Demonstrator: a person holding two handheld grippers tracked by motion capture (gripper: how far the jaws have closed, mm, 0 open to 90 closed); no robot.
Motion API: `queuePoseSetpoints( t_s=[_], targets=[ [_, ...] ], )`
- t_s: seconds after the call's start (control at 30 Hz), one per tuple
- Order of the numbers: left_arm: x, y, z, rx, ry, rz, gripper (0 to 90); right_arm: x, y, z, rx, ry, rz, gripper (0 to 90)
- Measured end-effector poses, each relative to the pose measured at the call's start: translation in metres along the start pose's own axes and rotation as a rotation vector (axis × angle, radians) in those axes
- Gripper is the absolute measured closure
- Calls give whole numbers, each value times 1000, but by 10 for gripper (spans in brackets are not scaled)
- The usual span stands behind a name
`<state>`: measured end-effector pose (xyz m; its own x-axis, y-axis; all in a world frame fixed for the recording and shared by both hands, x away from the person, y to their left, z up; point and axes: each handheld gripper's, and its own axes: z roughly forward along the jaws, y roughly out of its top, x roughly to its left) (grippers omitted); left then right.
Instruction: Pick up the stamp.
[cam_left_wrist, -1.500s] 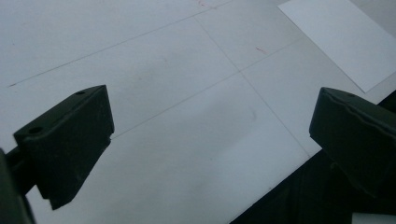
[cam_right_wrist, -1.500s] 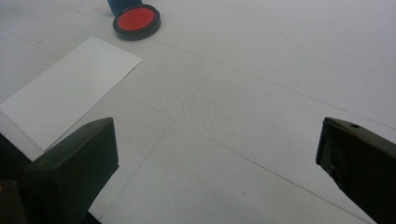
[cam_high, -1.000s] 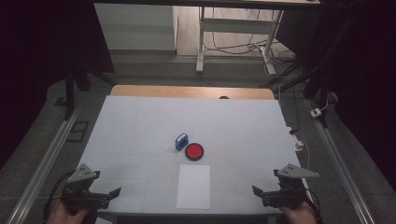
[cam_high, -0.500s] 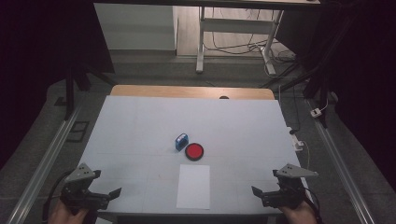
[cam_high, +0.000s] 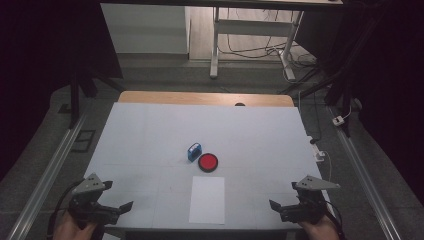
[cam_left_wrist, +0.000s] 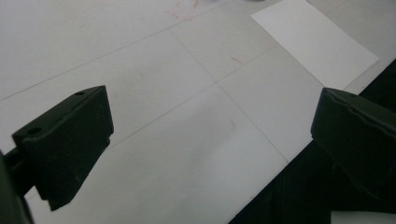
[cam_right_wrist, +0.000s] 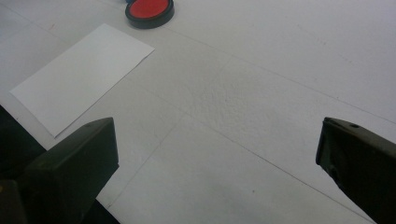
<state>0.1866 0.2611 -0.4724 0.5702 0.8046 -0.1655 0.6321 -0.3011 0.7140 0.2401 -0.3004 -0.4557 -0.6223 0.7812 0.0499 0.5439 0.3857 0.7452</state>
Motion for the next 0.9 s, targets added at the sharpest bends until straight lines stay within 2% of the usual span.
queuePoseSetpoints(
  t_s=[0.13, 0.47, 0.63, 0.9],
  targets=[
    [3, 2, 1, -20, -30, 10, 0, 0, 0, 0, 5, 5, -1, 0],
    [3, 10, 7, -30, -46, 21, 0, 0, 0, 1, 7, 9, -5, 0],
    [0, 18, 15, -32, -49, 43, 0, 1, 0, 1, 7, 7, -11, 0],
    [-2, 24, 24, -28, -72, 30, 0, 1, 0, 1, 7, 10, -12, 0]
  ],
)
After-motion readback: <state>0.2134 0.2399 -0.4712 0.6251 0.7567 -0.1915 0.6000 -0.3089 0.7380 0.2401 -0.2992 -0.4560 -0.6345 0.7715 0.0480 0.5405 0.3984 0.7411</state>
